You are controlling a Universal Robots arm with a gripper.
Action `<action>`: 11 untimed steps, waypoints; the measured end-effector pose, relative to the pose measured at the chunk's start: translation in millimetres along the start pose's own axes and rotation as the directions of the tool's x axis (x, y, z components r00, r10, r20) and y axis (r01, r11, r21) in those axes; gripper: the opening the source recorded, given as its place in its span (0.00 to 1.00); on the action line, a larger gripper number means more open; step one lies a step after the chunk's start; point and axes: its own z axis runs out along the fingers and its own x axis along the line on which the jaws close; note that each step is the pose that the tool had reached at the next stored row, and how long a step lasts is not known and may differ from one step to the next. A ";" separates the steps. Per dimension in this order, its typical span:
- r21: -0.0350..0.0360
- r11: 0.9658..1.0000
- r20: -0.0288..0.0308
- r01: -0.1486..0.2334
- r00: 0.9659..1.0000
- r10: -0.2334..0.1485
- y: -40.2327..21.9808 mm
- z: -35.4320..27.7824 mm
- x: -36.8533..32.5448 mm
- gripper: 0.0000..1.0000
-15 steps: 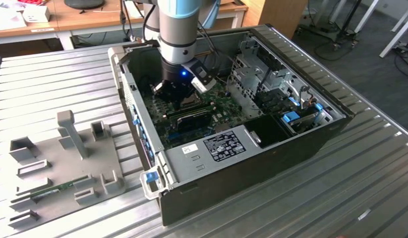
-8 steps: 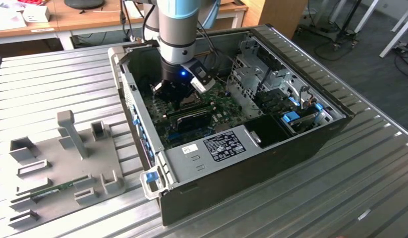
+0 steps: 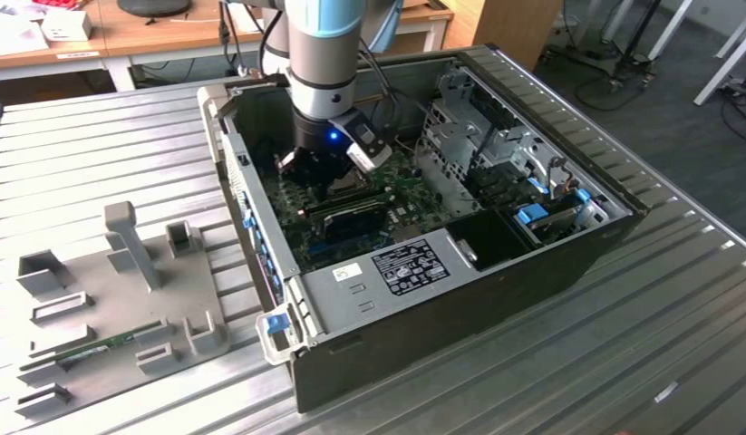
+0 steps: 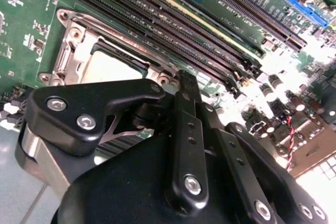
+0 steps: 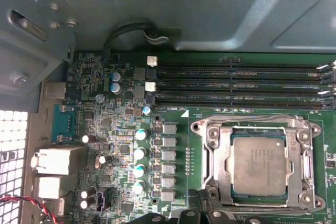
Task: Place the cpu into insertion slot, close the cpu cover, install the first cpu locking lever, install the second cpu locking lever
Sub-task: 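Install the second cpu locking lever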
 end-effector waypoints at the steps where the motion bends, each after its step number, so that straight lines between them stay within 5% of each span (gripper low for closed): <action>1: -0.001 1.000 0.000 0.000 1.000 0.000 0.0 0.3 0.1 0.10; 11: -0.004 1.000 0.000 0.000 1.000 0.000 -0.2 3.0 0.3 0.10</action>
